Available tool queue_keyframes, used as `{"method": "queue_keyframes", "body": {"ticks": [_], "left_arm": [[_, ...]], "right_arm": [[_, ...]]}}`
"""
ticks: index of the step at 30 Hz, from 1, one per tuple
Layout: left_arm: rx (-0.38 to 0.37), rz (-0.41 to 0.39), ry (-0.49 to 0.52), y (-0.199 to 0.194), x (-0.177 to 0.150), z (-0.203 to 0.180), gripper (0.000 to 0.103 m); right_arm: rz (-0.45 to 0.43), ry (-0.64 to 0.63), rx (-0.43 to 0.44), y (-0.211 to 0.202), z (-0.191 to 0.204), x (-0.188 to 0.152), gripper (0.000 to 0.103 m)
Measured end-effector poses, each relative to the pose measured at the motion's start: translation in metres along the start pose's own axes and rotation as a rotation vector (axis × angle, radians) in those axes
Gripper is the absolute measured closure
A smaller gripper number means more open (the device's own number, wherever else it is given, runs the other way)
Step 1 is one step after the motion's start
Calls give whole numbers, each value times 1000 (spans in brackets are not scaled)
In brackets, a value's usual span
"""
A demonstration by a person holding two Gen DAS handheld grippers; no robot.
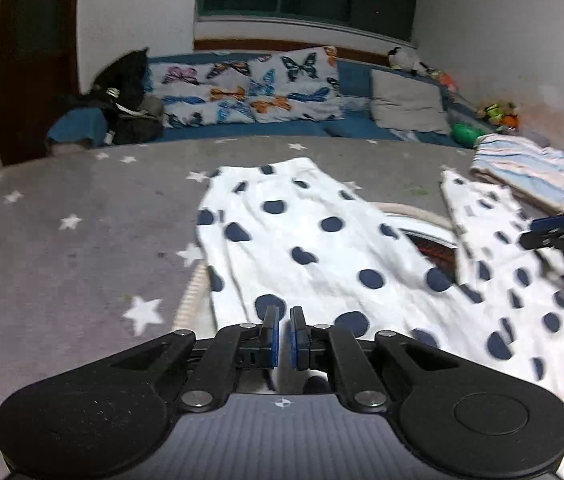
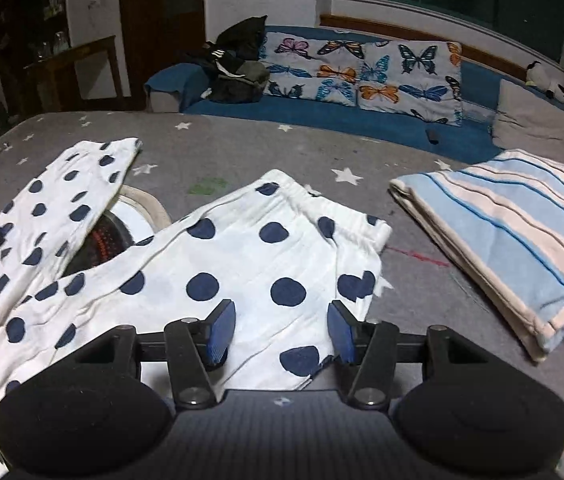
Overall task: Fold clothes
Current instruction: 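Lay the folded garment down and open both tools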
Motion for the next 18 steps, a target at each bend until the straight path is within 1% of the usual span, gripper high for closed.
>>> {"method": "queue_keyframes", "body": {"ticks": [1, 6, 8, 11, 14, 17, 18], "left_arm": [[9, -5, 1, -2, -2, 1, 100], [63, -23, 16, -11, -8, 10, 100], [51, -21, 13, -12, -7, 12, 100], [68, -2, 18, -10, 0, 5, 100], [30, -1, 3, -14, 6, -2, 99], [18, 8, 34, -16, -3, -9, 98], [14, 10, 44, -16, -5, -12, 98]], "right_arm": [[0, 3, -6, -1, -1, -1, 52], [3, 10, -46, -9, -9, -10, 52], [3, 20, -57, -12, -14, -13, 51], [16, 23, -74, -13, -18, -11, 51], [4, 32, -73, -14, -18, -5, 52], [-23, 51, -45, -14, -17, 2, 51], [-24, 57, -23, -12, -16, 4, 51]]}}
Point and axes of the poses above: each gripper's, at about its wrist camera, not at the fingertips, and y roughly the way its jaws point, z to its left, x to its top, the point moved 1 cm from there along y, roughly the way its jaws point, and after that the axes turned 6 degrees about -y, right-handed, at the moved point
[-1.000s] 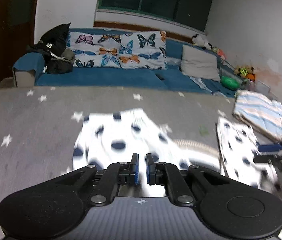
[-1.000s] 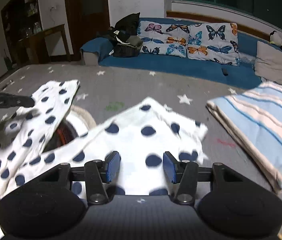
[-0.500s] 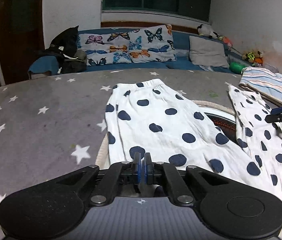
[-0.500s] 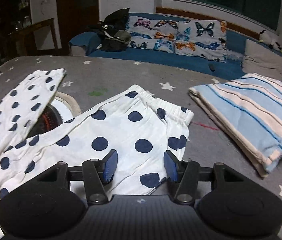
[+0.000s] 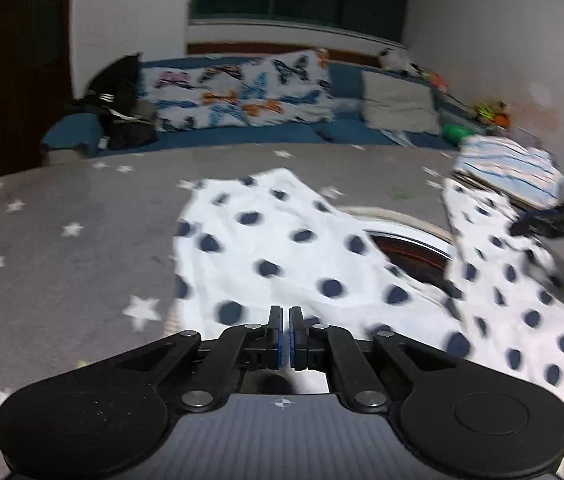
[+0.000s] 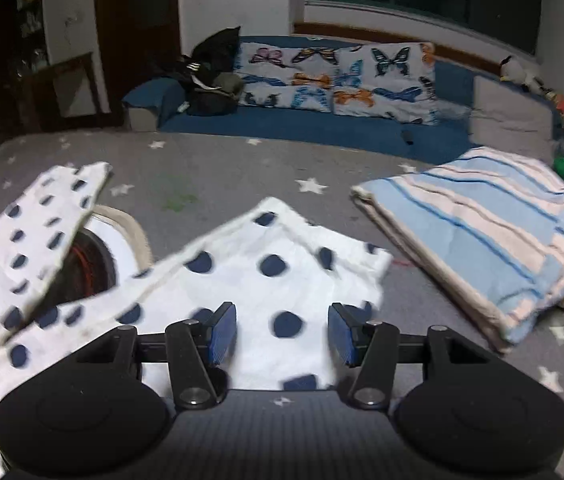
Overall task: Fold clothes
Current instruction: 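Lay the folded garment down and open both tools, then move both open tools over the spread polka-dot pants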
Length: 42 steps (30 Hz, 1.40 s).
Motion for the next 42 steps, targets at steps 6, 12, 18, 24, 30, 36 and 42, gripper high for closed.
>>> {"method": "queue_keyframes", "body": {"ticks": [6, 12, 18, 24, 30, 36, 42], "left_arm": [[1, 8, 56, -4, -14, -12, 98], [86, -11, 38, -11, -20, -1, 98], [114, -3, 4, -24, -18, 3, 98], [-3, 2, 4, -50, -24, -22, 98], [-75, 40, 34, -64, -47, -44, 97], [-51, 44, 56, -76, -70, -39, 97], [-57, 14, 67, -104, -80, -41, 97]], "right_arm": [[41, -32, -25, 2, 4, -11, 51], [49, -47, -108, -9, -6, -23, 47], [39, -53, -154, -22, -6, -22, 46], [-7, -101, -13, -55, 34, -21, 45], [11, -146, 115, -70, 81, -45, 45], [46, -186, 104, -79, 93, -69, 44], [41, -214, 63, -103, 98, -83, 44]]}}
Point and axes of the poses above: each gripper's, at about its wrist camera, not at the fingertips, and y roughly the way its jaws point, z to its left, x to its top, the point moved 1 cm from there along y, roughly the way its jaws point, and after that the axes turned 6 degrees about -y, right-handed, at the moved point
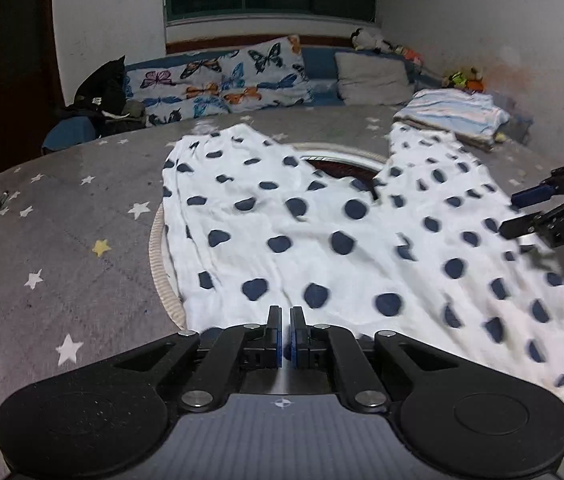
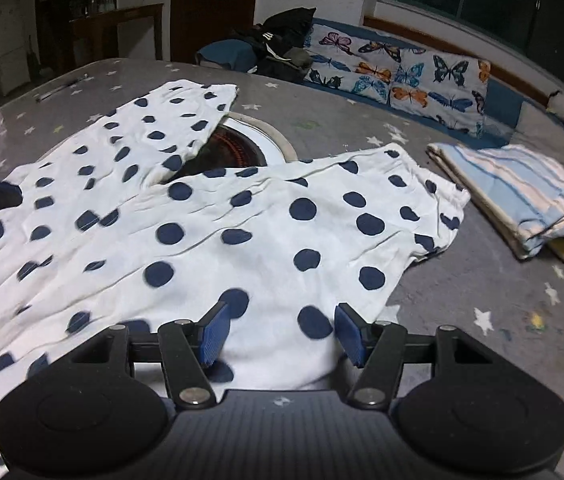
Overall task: Fold clothes
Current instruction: 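Move both open tools over the spread polka-dot pants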
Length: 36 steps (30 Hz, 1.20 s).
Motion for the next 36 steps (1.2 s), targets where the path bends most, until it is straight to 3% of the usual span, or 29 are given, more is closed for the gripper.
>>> {"method": "queue_keyframes", "body": {"ticks": [6, 13, 16, 24, 31, 36], "left_arm": [[-52, -12, 62, -18, -14, -20, 97], [-54, 17, 40, -23, -32, -17, 97], [-54, 17, 28, -27, -37, -14, 98], [-52, 27, 19, -40, -47, -8, 98], [-62, 19, 24, -45, -33, -11, 98], [-94, -8, 14, -43, -19, -21, 98]], "right_arm": [[-60, -48, 119, -31, 42, -1, 44], [-59, -148, 280, -49, 101, -14, 44], [-33, -189, 271, -49, 114, -26, 44], [-10, -94, 268, -62, 104, -46, 43], [-65, -65, 265, -67, 92, -31, 43], [-20, -44, 265, -52, 85, -37, 43]]}}
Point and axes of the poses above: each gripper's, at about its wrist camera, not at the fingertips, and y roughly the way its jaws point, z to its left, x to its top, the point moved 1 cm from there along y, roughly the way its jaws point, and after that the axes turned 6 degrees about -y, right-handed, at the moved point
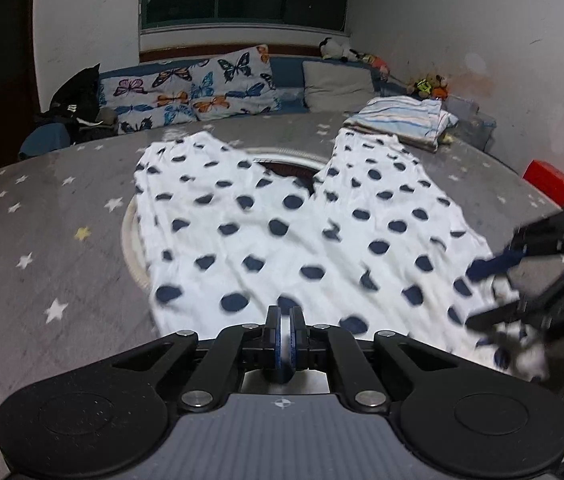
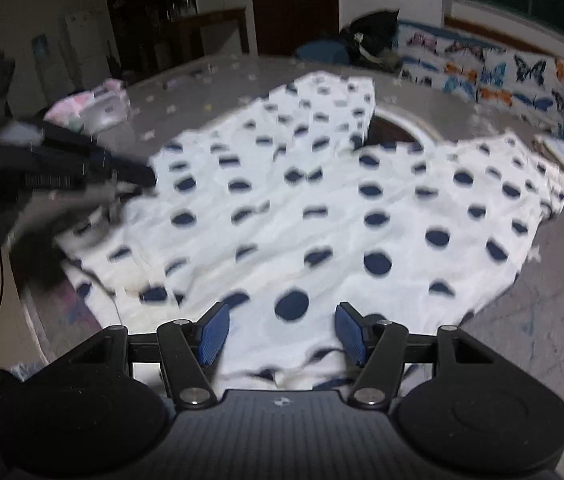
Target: Fold clothes
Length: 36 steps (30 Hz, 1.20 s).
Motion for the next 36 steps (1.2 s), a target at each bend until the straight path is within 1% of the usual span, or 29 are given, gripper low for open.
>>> {"method": "queue_keyframes", "body": {"ticks": [2, 5, 9, 13, 19, 21, 25, 27, 28, 33, 36], "left_arm": [[-13, 0, -3, 6, 4, -5, 98], [-43, 13, 4, 16, 8, -16, 98], [-95, 33, 21, 28, 9, -33, 98], [-152, 46, 44, 37, 9, -50, 98], [-262, 71, 88, 51, 12, -77, 98], [-295, 91, 104, 57, 12, -85, 98], [-351, 130, 128, 65, 7, -94, 98], [-369, 151, 136, 69, 4, -96, 98], [-378, 161, 140, 71, 3, -97, 98], [-418, 178, 141, 73, 2, -96, 98], [-434, 182, 146, 74, 1, -96, 98]], "right_arm": [[12, -12, 7, 0, -1, -3, 43], [-11, -8, 10, -8, -8, 3, 43], [-49, 11, -48, -15, -35, 16, 43], [-59, 59, -140, -6, -83, 33, 44], [-57, 157, -258, 23, -160, 60, 45], [-54, 198, -279, 38, -185, 69, 46], [-58, 256, -316, 60, -220, 83, 47], [-42, 270, -336, 73, -235, 88, 48], [-34, 277, -346, 80, -243, 91, 50], [3, 302, -378, 102, -265, 92, 51], [-9, 317, -394, 109, -274, 93, 51]]}}
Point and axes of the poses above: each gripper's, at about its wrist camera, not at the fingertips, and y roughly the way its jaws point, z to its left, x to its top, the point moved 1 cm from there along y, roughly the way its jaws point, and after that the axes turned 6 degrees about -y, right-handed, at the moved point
